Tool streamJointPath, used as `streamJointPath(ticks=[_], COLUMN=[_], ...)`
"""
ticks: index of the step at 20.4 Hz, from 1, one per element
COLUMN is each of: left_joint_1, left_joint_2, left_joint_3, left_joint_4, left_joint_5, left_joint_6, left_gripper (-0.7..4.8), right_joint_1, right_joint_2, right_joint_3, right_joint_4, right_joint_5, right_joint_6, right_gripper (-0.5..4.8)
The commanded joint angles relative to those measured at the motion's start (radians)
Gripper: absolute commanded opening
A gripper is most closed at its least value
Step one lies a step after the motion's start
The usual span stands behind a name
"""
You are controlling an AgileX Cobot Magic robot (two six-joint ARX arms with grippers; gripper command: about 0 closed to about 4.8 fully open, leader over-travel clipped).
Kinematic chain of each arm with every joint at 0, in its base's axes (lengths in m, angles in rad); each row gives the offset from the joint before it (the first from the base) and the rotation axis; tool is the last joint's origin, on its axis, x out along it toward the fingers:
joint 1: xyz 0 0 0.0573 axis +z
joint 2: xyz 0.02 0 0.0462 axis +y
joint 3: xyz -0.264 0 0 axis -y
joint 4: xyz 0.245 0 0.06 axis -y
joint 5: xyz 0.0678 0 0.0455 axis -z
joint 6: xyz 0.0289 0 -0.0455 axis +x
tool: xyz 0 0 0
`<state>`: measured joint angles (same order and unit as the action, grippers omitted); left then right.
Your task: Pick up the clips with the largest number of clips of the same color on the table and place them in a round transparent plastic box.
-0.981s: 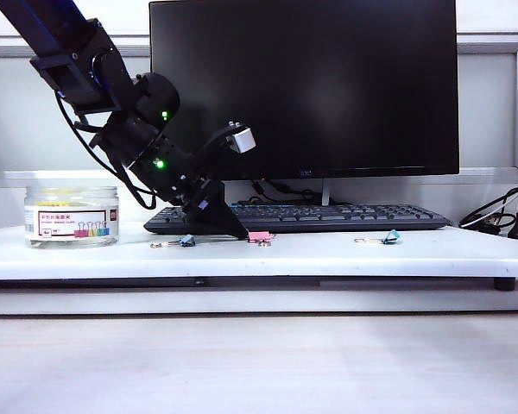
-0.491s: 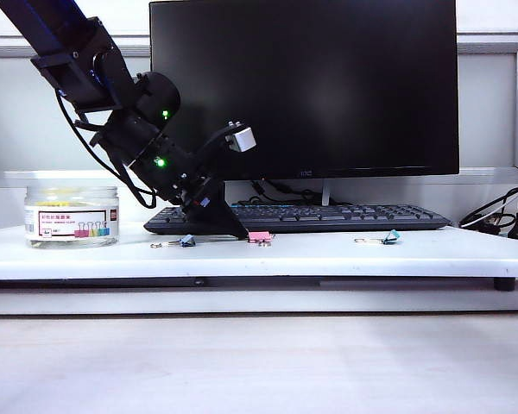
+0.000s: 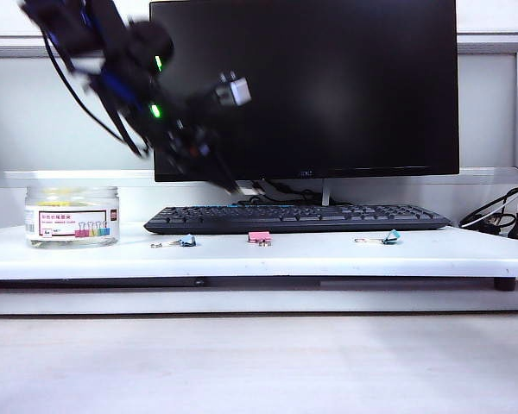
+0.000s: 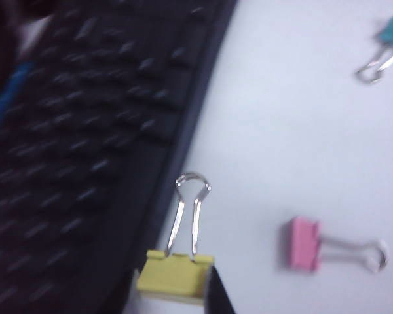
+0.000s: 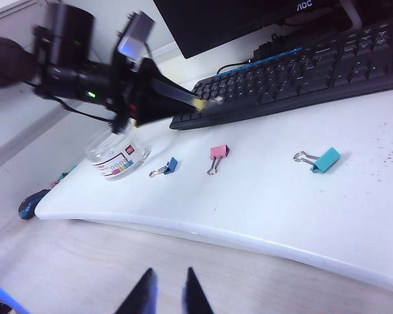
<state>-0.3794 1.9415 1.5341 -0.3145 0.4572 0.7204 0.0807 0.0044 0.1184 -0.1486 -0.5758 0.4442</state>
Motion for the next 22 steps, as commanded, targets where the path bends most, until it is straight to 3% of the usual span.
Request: streamJointPath(ticks=[1, 3, 10, 16, 22], left_joint_1=[0.014, 0.032, 0.069, 0.188, 0.222], left_joint_2=[-0.087, -0.143, -0.266, -0.293, -0.29], left_joint_3=[0.006, 0.006, 0.005, 0.001, -0.034], left_joint_4=[-0.083, -0.157, -0.397, -0.544, -0.56], left_joint_5=[-0.093, -0.13, -0.237, -0.227, -0.237], left_joint_6=[-0.054, -0.102, -0.139, -0.217, -0.227], left_gripper=[0.21, 0.22, 0.22, 0.22, 0.22], right_joint_1=[0.0, 0.0, 0.0, 0.001, 0.001], right_joint_2=[-0.002, -0.002, -0.002, -0.002, -0.002], right_joint_3=[0.004, 0.004, 0.004, 0.004, 0.004], right_joint_4=[0.011, 0.011, 0.011, 0.011, 0.011], right_joint_5=[0.001, 0.0, -0.008, -0.015, -0.014], right_joint_6=[0.0, 0.0, 0.0, 0.0, 0.0], right_gripper=[0.63, 0.63, 0.63, 0.63, 0.63])
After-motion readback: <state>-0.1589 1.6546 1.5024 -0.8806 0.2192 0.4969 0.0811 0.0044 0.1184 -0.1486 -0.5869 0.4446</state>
